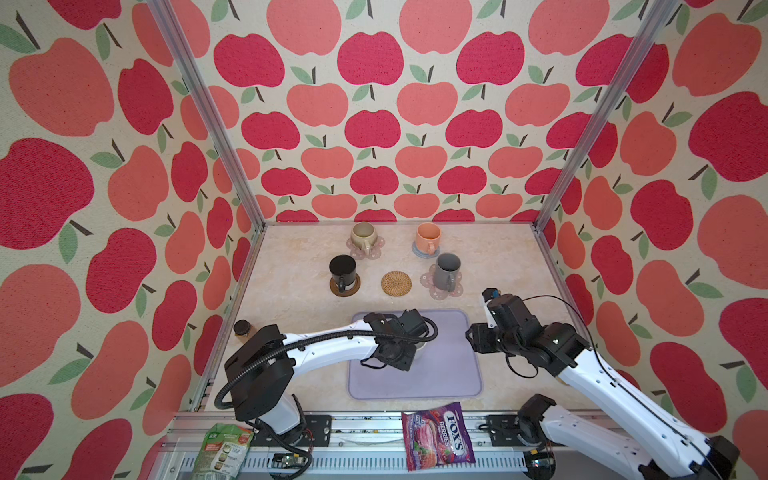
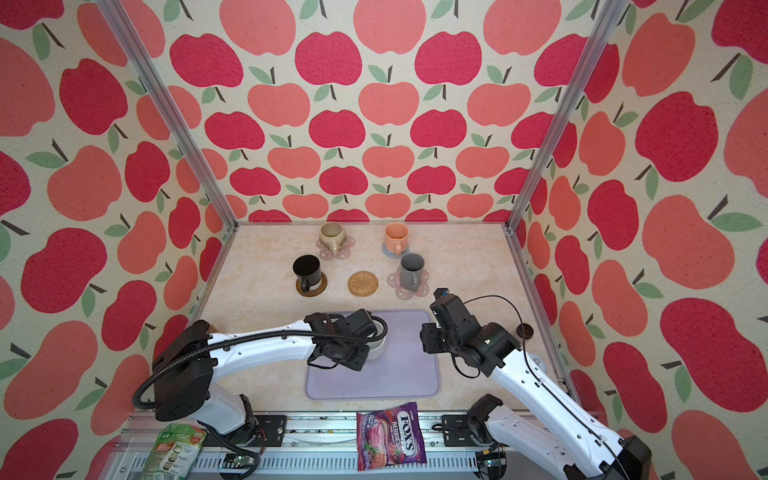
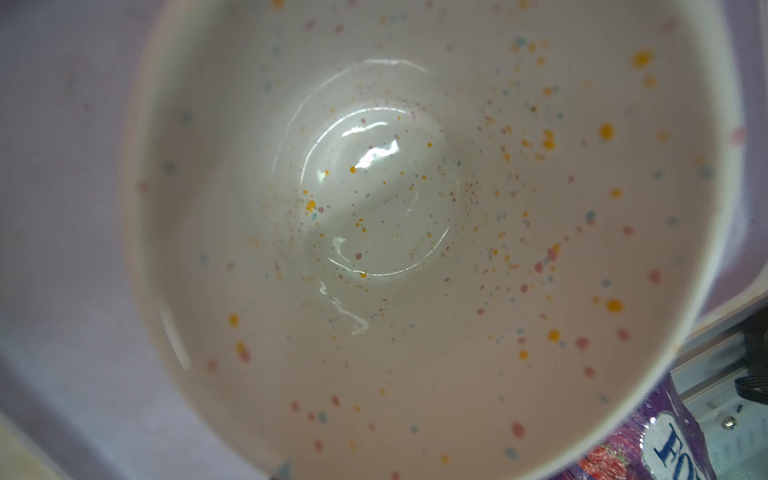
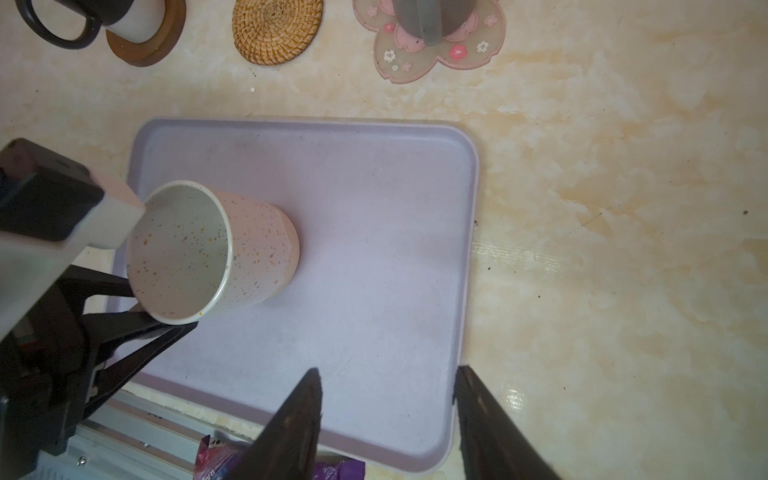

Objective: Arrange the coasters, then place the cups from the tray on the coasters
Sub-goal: 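Lower left gripper onto white mug rim and close it, then lift white mug off the tray with left gripper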

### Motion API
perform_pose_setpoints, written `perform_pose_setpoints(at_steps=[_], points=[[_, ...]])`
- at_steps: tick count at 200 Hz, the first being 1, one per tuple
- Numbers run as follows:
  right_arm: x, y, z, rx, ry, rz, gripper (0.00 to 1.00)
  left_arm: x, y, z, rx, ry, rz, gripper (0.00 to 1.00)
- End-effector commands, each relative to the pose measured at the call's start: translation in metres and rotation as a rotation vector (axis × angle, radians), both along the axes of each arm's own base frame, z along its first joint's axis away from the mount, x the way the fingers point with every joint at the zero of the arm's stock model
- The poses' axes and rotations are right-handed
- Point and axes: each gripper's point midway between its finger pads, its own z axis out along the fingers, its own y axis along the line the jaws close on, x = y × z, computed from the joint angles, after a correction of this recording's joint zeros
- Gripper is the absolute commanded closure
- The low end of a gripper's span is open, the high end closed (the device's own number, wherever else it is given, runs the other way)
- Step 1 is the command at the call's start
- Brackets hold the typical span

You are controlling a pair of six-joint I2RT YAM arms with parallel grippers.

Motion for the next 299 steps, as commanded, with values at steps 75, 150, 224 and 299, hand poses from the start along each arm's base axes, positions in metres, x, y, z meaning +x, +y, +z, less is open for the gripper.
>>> perform_pose_setpoints(at_steps=[75,150,224,299], points=[[-0.005,-0.002,-0.008,0.022,0.024,-0.024,0.46,0.007,-0.006,0.01,-0.01,-0.027,0.047,0.71],[-0.006,-0.001,-0.008,0.03,0.026,-0.023,0.47,0.009,0.001,0.009,0.018,-0.039,0.079,0.85],[-0.007,-0.003,-0.007,0.03,0.023,-0.027,0.47,0.018,0.001,0.024,0.039,-0.075,0.108,1.0],[-0.008,-0.008,-0.007,0.02,0.007,-0.028,0.47,0.032,-0.002,0.049,0.061,-0.132,0.115,1.0]])
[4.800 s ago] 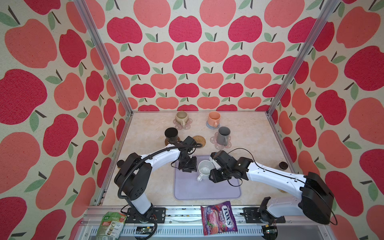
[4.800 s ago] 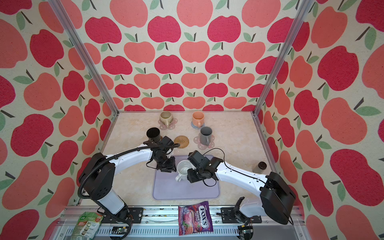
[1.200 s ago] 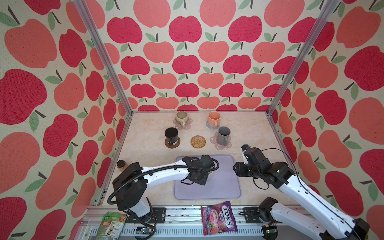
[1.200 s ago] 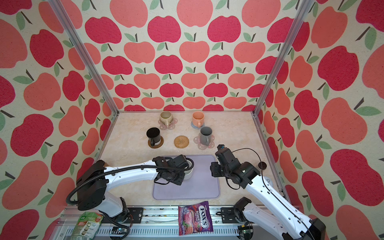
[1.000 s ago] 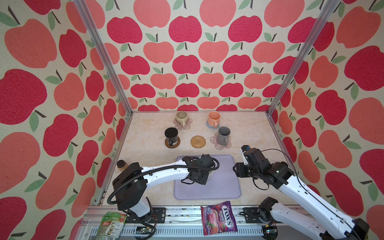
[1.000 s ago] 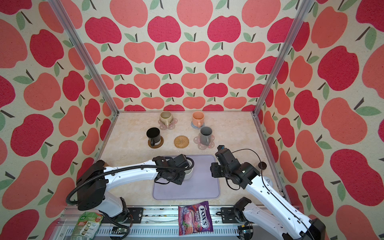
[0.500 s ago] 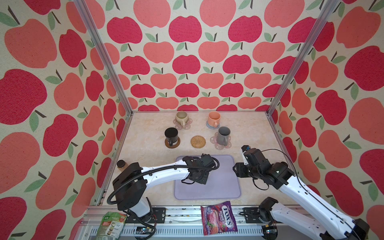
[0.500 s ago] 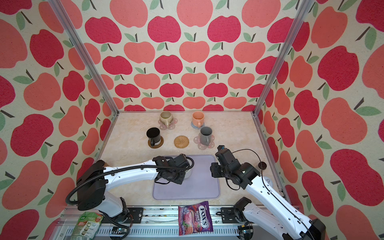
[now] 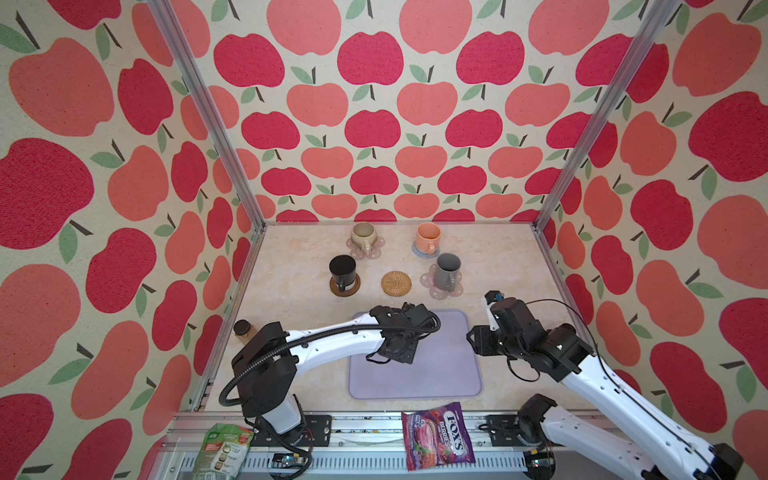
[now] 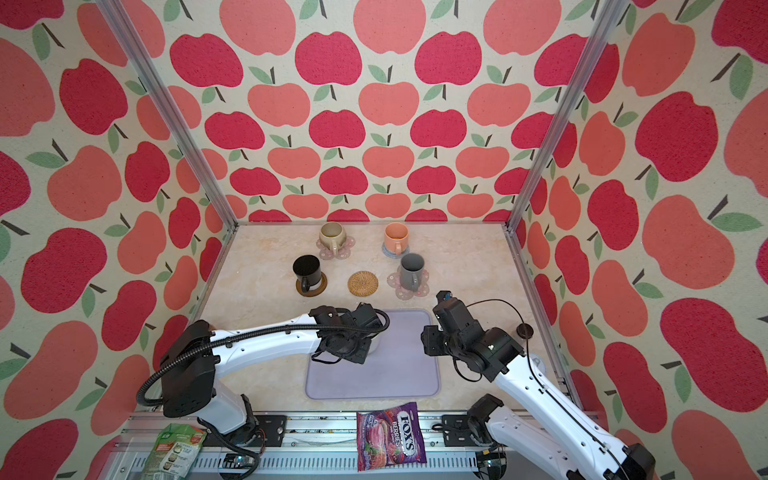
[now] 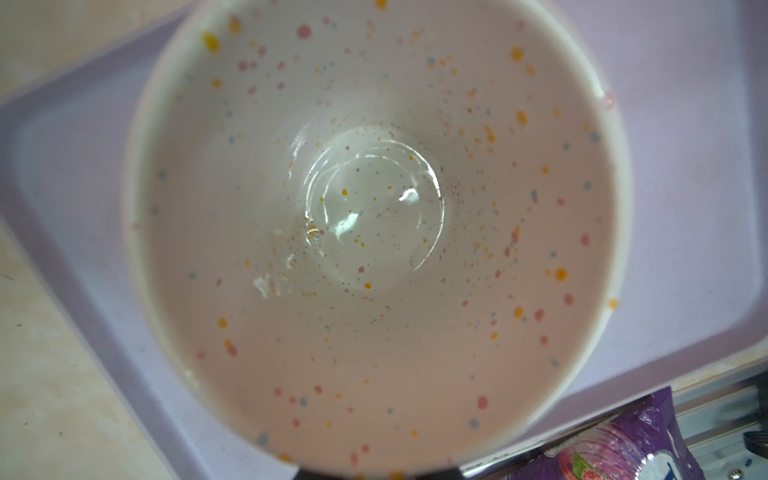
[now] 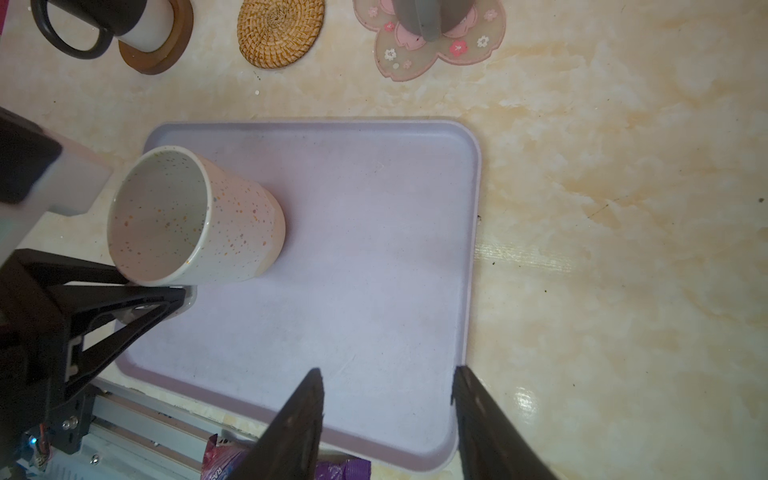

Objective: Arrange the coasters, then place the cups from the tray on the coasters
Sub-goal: 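Lift white mug off the tray with left gripper, then carry white mug with left gripper toward the rattan coaster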

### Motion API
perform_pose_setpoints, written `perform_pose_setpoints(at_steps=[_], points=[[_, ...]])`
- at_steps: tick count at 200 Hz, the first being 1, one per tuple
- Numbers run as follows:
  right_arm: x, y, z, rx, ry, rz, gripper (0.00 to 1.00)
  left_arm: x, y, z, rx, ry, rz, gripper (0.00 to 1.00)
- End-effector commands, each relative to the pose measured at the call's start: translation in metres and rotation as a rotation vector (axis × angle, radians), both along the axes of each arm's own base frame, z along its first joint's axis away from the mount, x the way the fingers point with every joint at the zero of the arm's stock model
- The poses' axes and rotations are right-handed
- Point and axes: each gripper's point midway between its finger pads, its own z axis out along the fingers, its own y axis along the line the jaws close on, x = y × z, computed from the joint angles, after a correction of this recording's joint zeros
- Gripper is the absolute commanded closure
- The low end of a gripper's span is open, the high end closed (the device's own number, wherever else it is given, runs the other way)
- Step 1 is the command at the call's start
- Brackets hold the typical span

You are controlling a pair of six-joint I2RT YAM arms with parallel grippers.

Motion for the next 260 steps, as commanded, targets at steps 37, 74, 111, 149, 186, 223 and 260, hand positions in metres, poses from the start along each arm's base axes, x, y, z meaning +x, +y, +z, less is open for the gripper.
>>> perform_pose_setpoints(at_steps=[37,74,111,149,186,223,260], points=[[-0.006,-0.008,-0.006,-0.018,0.02,-0.013,0.47,0.026,-0.005,0.042,-0.014,-0.119,0.047,1.0],[-0.008,-0.011,0.003,-0.009,0.002,-0.02,0.47,0.045,0.0,0.054,-0.015,-0.155,0.081,1.0],[-0.01,-0.019,0.004,-0.031,-0.012,-0.023,0.47,0.07,0.008,0.065,-0.005,-0.174,0.121,1.0],[-0.007,-0.02,0.001,-0.06,-0.023,-0.014,0.47,0.098,0.016,0.073,-0.01,-0.205,0.195,1.0],[0.001,-0.017,0.0,-0.087,-0.037,0.017,0.46,0.118,0.024,0.073,-0.007,-0.211,0.24,1.0],[0.014,-0.014,0.003,-0.096,-0.051,0.033,0.46,0.14,0.025,0.074,-0.002,-0.227,0.258,1.0],[0.024,-0.015,0.003,-0.089,-0.052,0.035,0.46,0.159,0.025,0.076,0.01,-0.243,0.279,1.0]])
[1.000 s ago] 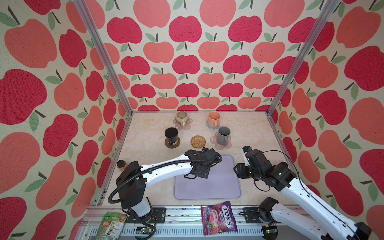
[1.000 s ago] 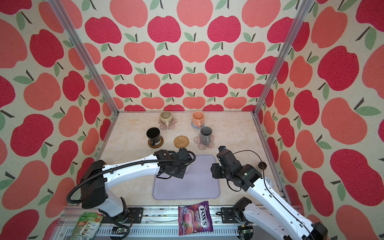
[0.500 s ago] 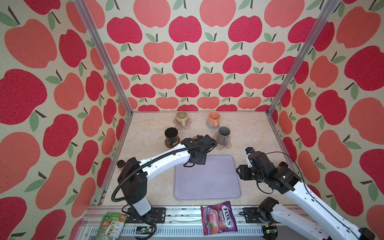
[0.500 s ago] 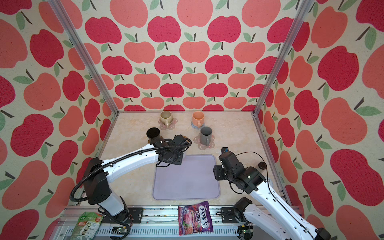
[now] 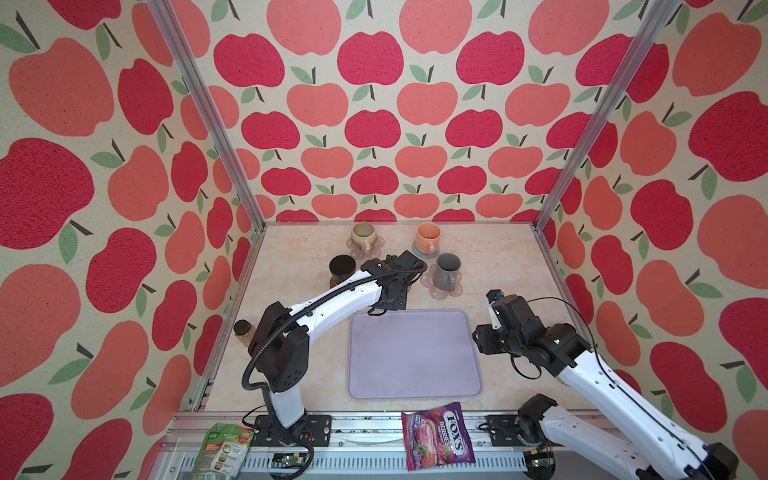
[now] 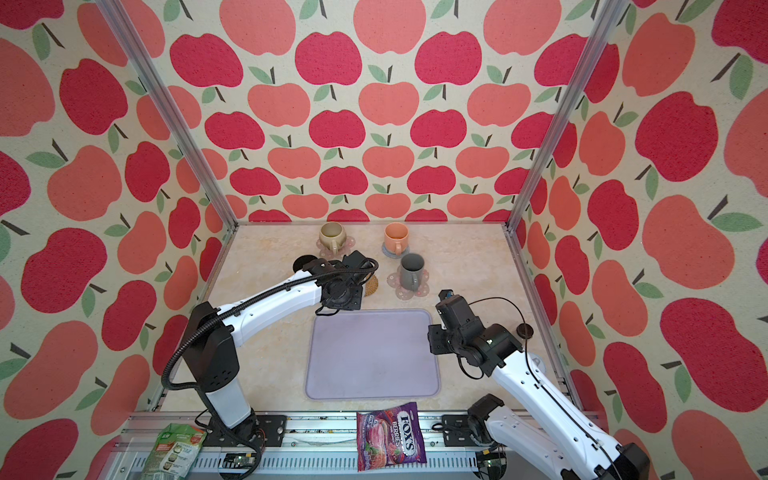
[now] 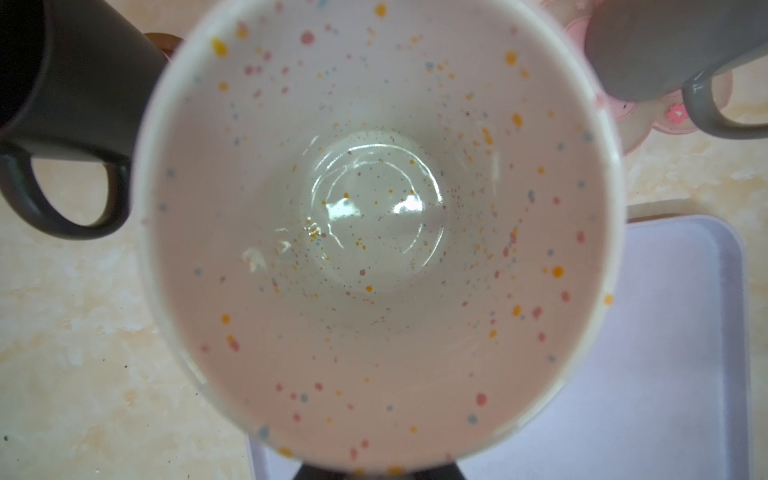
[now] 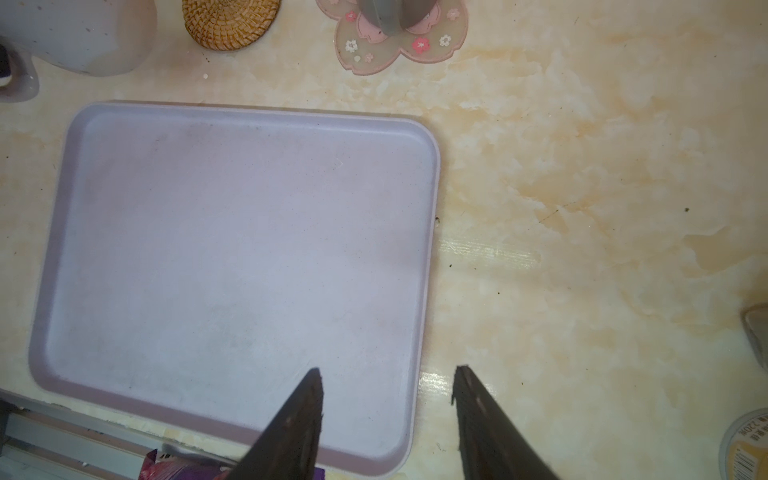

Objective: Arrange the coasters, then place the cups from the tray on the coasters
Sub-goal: 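Carry white mug with left gripper toward the rattan coaster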

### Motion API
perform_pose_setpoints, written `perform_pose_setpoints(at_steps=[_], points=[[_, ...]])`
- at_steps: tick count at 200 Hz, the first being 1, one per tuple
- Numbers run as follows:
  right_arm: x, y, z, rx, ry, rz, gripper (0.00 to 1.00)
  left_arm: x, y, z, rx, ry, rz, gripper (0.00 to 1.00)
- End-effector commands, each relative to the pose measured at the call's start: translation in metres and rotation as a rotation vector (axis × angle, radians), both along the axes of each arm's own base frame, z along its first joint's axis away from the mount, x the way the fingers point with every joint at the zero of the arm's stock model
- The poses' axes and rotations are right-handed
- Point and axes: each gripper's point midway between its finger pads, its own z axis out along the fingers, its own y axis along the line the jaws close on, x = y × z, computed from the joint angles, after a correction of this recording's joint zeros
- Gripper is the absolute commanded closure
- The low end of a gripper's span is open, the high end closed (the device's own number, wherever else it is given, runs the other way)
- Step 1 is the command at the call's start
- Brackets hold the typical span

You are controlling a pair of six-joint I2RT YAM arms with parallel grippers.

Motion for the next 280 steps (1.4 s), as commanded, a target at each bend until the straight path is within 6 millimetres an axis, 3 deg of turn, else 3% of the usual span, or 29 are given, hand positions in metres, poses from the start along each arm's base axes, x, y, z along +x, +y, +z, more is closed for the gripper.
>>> perform_pose_setpoints(at_steps=[1,65,150,280], points=[[0.01,0.005,0.012,0.018,-0.039,0.032,0.46,0.026,-0.002,0.026,-0.007,-0.105,0.02,1.0],[0.022,0.002,0.0,0.033,-0.035,0.005,0.46,0.046,0.017,0.011,-0.005,-0.109,0.093,1.0],[0.028,-0.003,-0.006,0.019,-0.014,-0.012,0.46,0.081,-0.012,-0.008,-0.022,-0.104,0.044,1.0],[0.026,-0.002,-0.017,0.026,0.017,-0.013,0.46,0.092,-0.032,-0.018,-0.062,-0.089,0.036,1.0]])
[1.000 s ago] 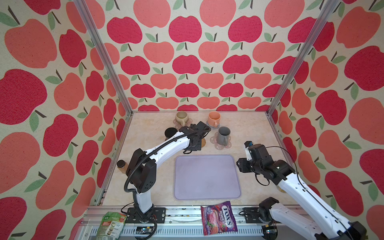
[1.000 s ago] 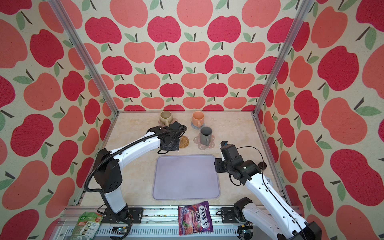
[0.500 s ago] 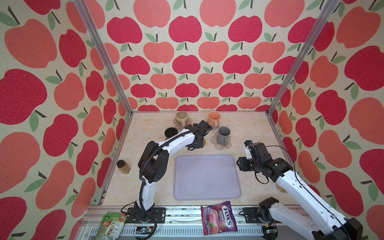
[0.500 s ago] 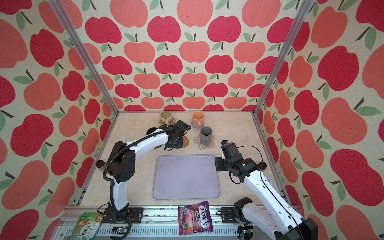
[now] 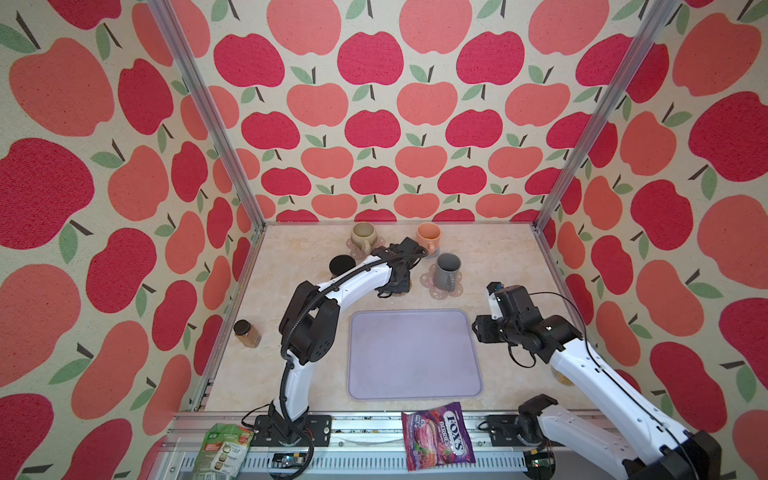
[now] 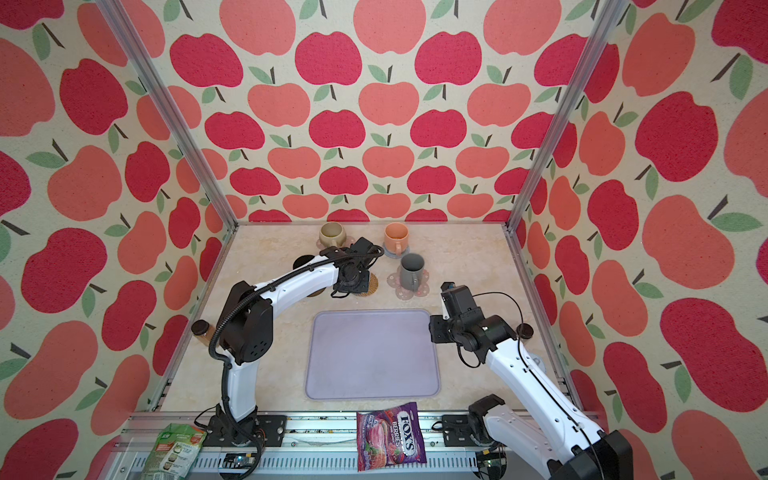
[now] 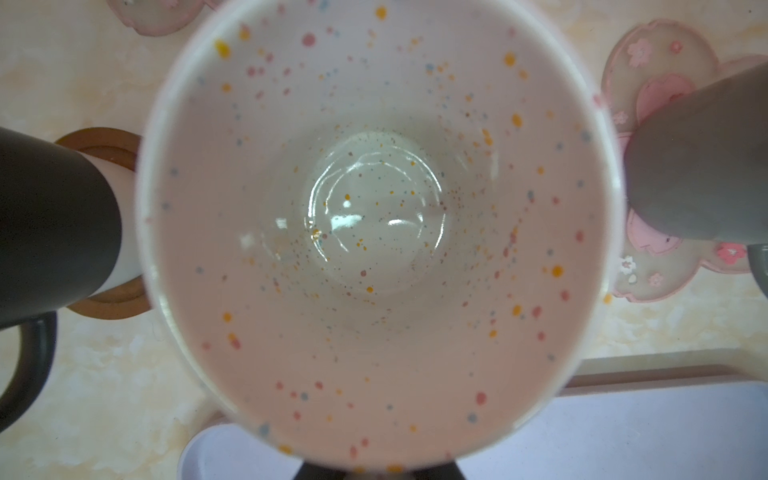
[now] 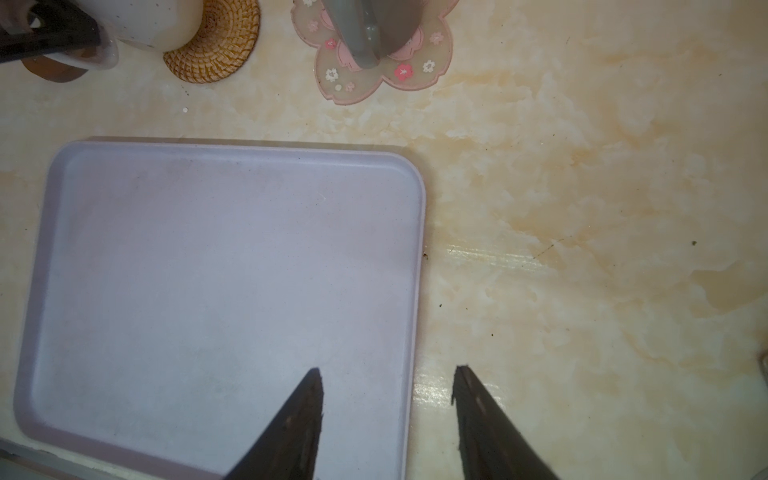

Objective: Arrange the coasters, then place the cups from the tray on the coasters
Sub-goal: 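Carry white mug with left gripper toward the rattan coaster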

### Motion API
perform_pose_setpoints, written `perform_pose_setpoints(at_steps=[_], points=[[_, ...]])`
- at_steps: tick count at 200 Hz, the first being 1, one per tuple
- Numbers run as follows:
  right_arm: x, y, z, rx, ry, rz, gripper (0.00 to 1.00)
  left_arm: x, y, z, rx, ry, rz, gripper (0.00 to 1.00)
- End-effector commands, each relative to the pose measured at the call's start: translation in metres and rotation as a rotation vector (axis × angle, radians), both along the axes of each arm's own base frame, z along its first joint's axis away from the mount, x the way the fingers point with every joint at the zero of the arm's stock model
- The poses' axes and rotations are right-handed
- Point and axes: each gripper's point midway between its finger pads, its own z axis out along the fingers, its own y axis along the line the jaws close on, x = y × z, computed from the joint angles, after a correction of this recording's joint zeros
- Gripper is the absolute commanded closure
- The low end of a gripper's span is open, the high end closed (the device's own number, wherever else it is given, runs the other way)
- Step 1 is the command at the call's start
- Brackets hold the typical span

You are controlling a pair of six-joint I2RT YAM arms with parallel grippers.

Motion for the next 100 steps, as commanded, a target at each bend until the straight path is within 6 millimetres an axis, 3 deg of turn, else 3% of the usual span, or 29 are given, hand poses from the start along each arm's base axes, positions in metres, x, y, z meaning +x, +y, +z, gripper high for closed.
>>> perform_pose_setpoints(at_steps=[1,100], points=[[-0.0017,0.0,-0.006,0.002,0.012,0.01,0.46,0.0182,-0.0155,0.0213,-0.05,-0.077,-0.002,1.0],[-0.0045,-0.0012,-0.0114,0.003,0.023,0.016,0.46,0.0161,-0.021,0.0153,-0.041,-0.052,0.026,1.0]])
